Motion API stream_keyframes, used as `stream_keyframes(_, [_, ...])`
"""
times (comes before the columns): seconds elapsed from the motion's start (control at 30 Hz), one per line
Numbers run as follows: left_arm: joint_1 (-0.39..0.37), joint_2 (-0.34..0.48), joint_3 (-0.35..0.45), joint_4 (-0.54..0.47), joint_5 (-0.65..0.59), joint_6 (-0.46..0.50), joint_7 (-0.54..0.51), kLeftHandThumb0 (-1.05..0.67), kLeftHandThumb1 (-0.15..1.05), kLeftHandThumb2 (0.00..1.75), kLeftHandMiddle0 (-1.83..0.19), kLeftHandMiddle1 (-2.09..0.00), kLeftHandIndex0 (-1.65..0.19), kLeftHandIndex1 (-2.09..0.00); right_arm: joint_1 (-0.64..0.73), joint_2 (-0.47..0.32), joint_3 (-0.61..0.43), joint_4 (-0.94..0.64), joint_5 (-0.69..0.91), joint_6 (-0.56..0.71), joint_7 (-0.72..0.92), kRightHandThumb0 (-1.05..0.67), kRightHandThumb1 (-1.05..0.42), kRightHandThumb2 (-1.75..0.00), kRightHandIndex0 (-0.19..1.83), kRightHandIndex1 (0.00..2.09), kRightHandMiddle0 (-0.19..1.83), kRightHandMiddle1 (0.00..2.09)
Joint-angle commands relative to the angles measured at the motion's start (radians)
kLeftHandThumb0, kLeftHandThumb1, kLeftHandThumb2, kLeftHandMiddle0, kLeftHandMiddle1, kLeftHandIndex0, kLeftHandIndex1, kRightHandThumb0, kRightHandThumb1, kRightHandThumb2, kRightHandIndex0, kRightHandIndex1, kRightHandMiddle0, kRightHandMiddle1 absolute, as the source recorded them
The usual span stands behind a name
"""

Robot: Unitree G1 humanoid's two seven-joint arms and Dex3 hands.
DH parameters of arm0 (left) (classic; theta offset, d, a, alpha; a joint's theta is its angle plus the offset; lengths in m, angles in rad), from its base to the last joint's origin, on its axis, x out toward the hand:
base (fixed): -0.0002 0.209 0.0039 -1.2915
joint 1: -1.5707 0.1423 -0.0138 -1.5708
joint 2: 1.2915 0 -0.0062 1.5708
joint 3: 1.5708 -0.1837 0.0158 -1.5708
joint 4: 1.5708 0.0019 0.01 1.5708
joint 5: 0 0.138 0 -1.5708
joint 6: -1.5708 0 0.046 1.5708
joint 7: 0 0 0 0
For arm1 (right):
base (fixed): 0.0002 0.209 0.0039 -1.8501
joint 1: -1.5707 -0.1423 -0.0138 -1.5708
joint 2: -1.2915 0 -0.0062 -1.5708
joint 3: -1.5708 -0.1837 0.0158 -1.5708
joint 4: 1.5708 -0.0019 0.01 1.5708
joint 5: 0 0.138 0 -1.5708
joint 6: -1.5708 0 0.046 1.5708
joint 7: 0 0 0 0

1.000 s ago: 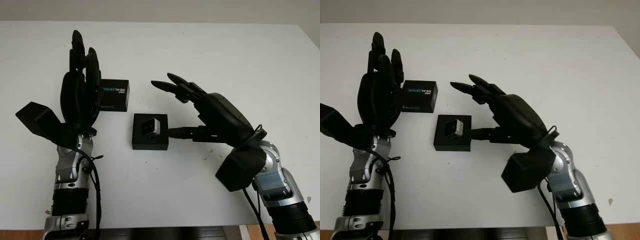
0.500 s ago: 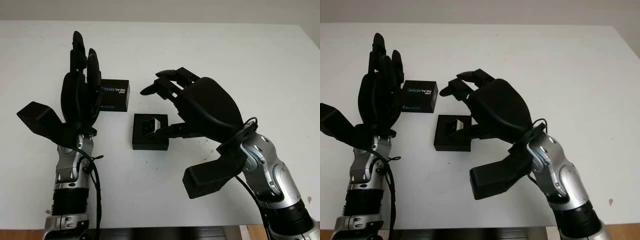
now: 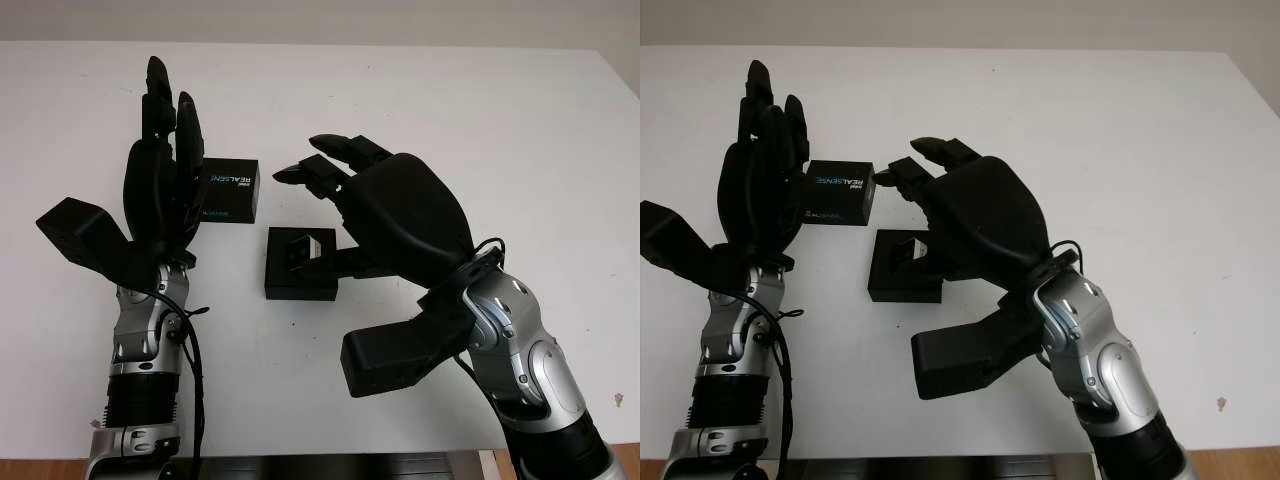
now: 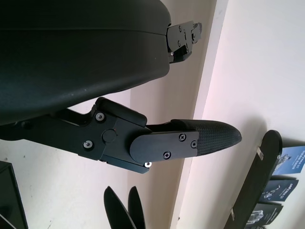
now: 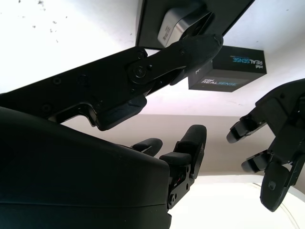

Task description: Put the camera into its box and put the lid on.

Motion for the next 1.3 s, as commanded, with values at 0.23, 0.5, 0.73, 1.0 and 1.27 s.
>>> stream_keyframes(0.23, [-0.012, -0.001, 0.000, -0.013, -0.003, 0.002, 0.001, -0.75, 1.05, 0.46, 0.19, 0.00, 0.19, 0.00, 0.025, 0.007, 0.026, 0.001, -0.027, 0.031, -0.003, -0.76, -0.93, -0.05, 0.29, 0.20, 0.32, 0.66])
stream_keyframes(0.5, [-0.010, 0.001, 0.005, -0.006, -0.006, -0.011, -0.002, -0.74, 1.05, 0.45, 0.19, 0.00, 0.19, 0.00, 0.040, 0.009, 0.043, 0.030, -0.063, 0.035, -0.038, -0.76, -0.92, -0.05, 0.34, 0.17, 0.31, 0.84])
stream_keyframes(0.73, [-0.009, 0.004, 0.006, -0.008, -0.009, -0.010, -0.011, -0.74, 1.05, 0.44, 0.19, 0.00, 0.19, 0.00, 0.036, 0.012, 0.054, 0.074, -0.080, 0.045, -0.066, -0.76, -0.91, -0.05, 0.35, 0.15, 0.27, 0.97])
stream_keyframes(1.0, [-0.010, -0.003, 0.011, -0.004, -0.014, -0.014, -0.010, -0.74, 1.05, 0.41, 0.19, 0.00, 0.19, 0.00, 0.022, 0.006, 0.059, 0.112, -0.086, 0.057, -0.067, -0.76, -0.94, -0.06, 0.34, 0.13, 0.24, 0.97])
stream_keyframes(1.27, [-0.009, -0.002, 0.009, -0.004, -0.006, -0.009, -0.003, -0.74, 1.05, 0.43, 0.19, 0.00, 0.19, 0.00, 0.015, 0.010, 0.065, 0.135, -0.095, 0.064, -0.087, -0.74, -0.94, -0.05, 0.36, 0.13, 0.26, 0.96])
